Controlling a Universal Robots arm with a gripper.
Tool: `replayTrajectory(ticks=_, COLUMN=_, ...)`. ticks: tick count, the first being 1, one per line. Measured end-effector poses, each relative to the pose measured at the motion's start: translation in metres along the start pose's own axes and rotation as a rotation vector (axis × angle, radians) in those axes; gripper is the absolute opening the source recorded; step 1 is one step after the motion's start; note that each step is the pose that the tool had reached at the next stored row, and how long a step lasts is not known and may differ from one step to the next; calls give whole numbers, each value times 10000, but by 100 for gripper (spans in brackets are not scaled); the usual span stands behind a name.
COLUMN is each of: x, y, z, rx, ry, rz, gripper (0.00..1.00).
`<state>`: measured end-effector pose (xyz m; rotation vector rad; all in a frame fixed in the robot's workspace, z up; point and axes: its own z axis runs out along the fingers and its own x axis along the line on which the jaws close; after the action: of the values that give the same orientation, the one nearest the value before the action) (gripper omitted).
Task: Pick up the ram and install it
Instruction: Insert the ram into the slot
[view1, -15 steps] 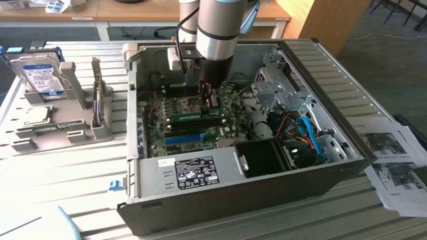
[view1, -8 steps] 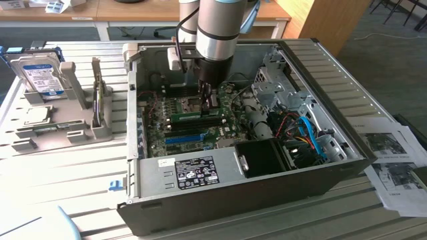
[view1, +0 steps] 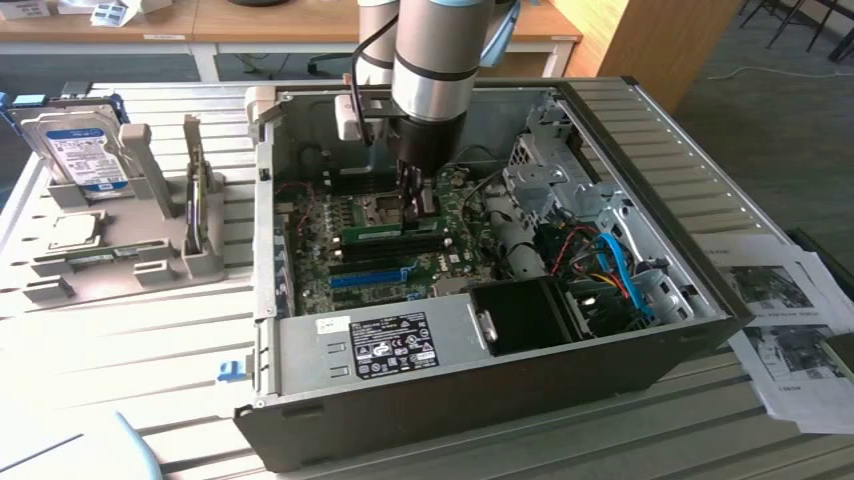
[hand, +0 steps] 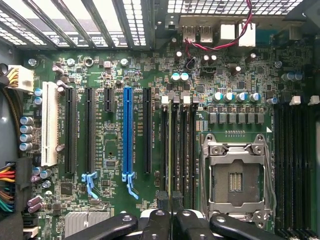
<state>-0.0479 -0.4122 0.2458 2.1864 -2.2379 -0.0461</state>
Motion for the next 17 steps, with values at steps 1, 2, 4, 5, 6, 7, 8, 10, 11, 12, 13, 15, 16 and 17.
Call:
replayTrajectory(ticks=1, x=0, y=0, z=1, rx=0, ry=0, rz=5, gripper=11)
replayTrajectory(ticks=2, x=0, y=0, z=1, rx=0, ry=0, rz=7, gripper=11)
replayTrajectory(ticks=4, x=0, y=1, z=1, rx=-8, ry=2, rz=9, gripper=11)
replayTrajectory(ticks=5, x=0, y=1, z=1, rx=-10, ry=1, rz=9, gripper=11)
replayTrajectory(ticks=6, x=0, y=1, z=1, rx=-15, ry=1, rz=9, gripper=11)
replayTrajectory(ticks=7, x=0, y=0, z=1, rx=-21, ry=2, rz=8, gripper=11)
replayTrajectory(ticks=8, x=0, y=-1, z=2, rx=-31, ry=1, rz=8, gripper=11)
replayTrajectory(ticks=10, x=0, y=-1, z=2, rx=-56, ry=2, rz=8, gripper=11)
replayTrajectory(ticks=11, x=0, y=-1, z=2, rx=-59, ry=2, rz=8, gripper=11)
replayTrajectory(ticks=12, x=0, y=-1, z=2, rx=-60, ry=3, rz=9, gripper=11)
replayTrajectory(ticks=13, x=0, y=-1, z=2, rx=-60, ry=3, rz=9, gripper=11)
replayTrajectory(ticks=15, x=0, y=-2, z=4, rx=-60, ry=1, rz=8, gripper=11)
replayTrajectory(ticks=16, x=0, y=-7, z=6, rx=-59, ry=0, rz=6, gripper=11)
replayTrajectory(ticks=17, x=0, y=-12, z=7, rx=-59, ry=1, rz=6, gripper=11)
